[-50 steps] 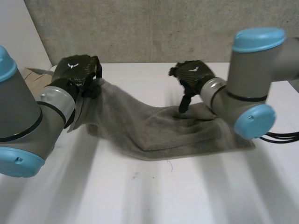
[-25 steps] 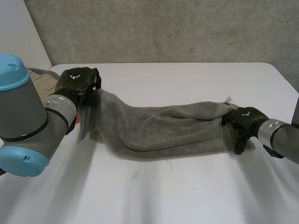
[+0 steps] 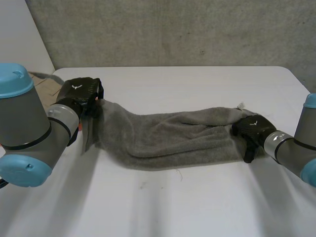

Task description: Fold the laundry.

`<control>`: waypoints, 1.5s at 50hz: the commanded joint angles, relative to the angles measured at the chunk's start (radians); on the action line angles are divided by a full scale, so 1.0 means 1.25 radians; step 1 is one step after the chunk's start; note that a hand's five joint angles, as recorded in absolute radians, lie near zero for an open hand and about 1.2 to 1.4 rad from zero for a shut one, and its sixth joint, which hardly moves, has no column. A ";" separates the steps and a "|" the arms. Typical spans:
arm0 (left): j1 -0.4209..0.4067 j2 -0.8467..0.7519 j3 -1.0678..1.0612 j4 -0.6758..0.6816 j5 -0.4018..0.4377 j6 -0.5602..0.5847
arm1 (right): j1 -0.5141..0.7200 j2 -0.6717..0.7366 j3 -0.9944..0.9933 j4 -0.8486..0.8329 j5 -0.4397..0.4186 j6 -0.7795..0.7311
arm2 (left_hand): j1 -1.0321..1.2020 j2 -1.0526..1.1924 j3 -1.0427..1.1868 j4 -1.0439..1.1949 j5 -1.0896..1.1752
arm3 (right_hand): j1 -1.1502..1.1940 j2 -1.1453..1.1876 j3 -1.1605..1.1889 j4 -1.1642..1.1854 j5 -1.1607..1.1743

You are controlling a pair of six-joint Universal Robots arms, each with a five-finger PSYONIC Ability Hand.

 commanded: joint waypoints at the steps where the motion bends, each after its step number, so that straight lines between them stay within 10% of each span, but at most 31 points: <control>1: 0.001 -0.001 0.000 0.001 0.000 0.000 | 0.003 0.014 -0.030 0.001 0.001 0.002 | 0.215 0.157 0.163 0.155 0.193 | 0.253 0.193 0.193 0.195 0.229; 26: 0.003 -0.001 -0.001 -0.018 -0.004 0.001 | -0.002 -0.004 -0.102 0.015 0.021 0.011 | 0.215 0.157 0.163 0.155 0.193 | 0.759 0.699 0.699 0.702 0.736; 43: 0.024 0.074 -0.079 -0.180 0.002 0.158 | -0.064 -0.275 -0.145 0.470 0.045 -0.262 | 0.215 0.157 0.163 0.155 0.193 | 0.759 0.699 0.699 0.702 0.736; 55: 0.025 -0.131 0.227 -0.088 -0.004 0.171 | -0.004 -0.120 -0.368 0.215 0.112 -0.057 | 0.215 0.157 0.163 0.155 0.193 | 0.759 0.699 0.699 0.702 0.736; 66: 0.023 -0.073 0.437 0.161 -0.006 0.072 | 0.009 -0.183 -0.469 -0.201 0.138 0.174 | 0.215 0.157 0.163 0.155 0.193 | 0.759 0.699 0.699 0.702 0.736; 75: 0.024 -0.015 0.326 0.079 -0.002 0.030 | 0.007 -0.288 -0.340 -0.132 0.090 0.190 | 0.215 0.157 0.163 0.155 0.193 | 0.759 0.699 0.699 0.702 0.736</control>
